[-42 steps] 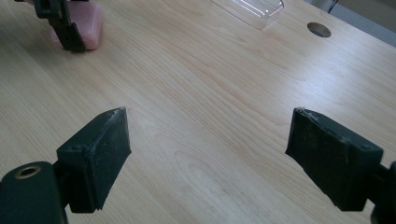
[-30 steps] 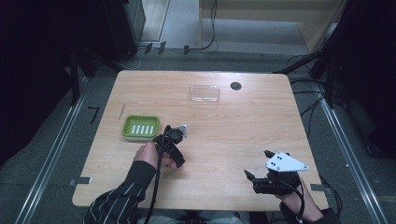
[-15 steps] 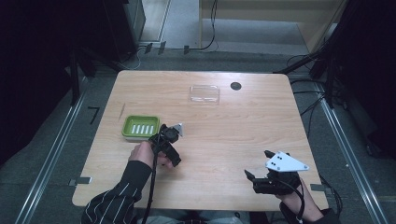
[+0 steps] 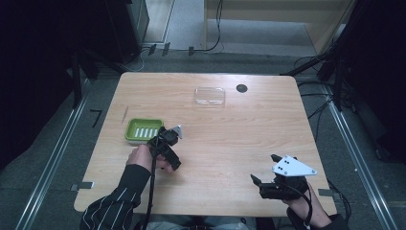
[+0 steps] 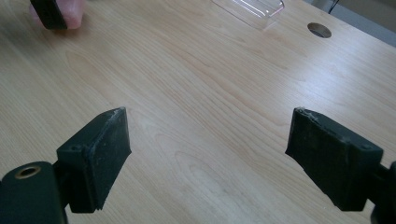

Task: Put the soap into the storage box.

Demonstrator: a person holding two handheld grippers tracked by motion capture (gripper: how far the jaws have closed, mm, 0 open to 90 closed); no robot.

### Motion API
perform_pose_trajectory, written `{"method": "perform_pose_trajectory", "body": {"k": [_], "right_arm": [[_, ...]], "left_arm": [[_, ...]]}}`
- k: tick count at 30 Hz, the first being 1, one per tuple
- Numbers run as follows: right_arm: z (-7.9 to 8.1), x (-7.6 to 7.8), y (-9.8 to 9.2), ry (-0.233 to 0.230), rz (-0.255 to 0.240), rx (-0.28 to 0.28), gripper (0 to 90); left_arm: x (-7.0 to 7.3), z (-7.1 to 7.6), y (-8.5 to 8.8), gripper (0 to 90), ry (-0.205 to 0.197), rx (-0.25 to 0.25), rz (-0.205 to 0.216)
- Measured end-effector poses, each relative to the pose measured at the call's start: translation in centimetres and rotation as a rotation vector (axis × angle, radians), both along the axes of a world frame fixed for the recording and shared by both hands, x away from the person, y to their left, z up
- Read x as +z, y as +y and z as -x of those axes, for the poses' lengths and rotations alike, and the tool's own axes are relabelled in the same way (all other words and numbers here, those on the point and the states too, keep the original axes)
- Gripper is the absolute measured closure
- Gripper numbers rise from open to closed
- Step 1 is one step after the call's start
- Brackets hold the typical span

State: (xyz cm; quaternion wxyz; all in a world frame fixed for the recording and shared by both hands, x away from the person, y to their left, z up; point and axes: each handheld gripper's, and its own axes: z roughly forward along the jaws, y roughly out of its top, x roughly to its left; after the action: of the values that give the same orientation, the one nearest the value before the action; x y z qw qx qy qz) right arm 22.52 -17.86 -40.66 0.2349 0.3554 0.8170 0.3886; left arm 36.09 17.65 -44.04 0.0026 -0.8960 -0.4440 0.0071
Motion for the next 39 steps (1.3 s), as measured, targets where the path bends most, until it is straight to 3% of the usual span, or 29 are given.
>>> {"method": "perform_pose_trajectory", "body": {"k": [25,39], "right_arm": [[0.0,0.0,0.0,-0.001,0.0,0.0,13.8],[0.0,0.0,0.0,0.0,0.0,0.001,13.8]], "left_arm": [[0.8,-0.2,2.1,13.8,0.016,0.041,0.008],[1.4,-0.4,3.6,13.8,0.01,0.087,0.03]]}}
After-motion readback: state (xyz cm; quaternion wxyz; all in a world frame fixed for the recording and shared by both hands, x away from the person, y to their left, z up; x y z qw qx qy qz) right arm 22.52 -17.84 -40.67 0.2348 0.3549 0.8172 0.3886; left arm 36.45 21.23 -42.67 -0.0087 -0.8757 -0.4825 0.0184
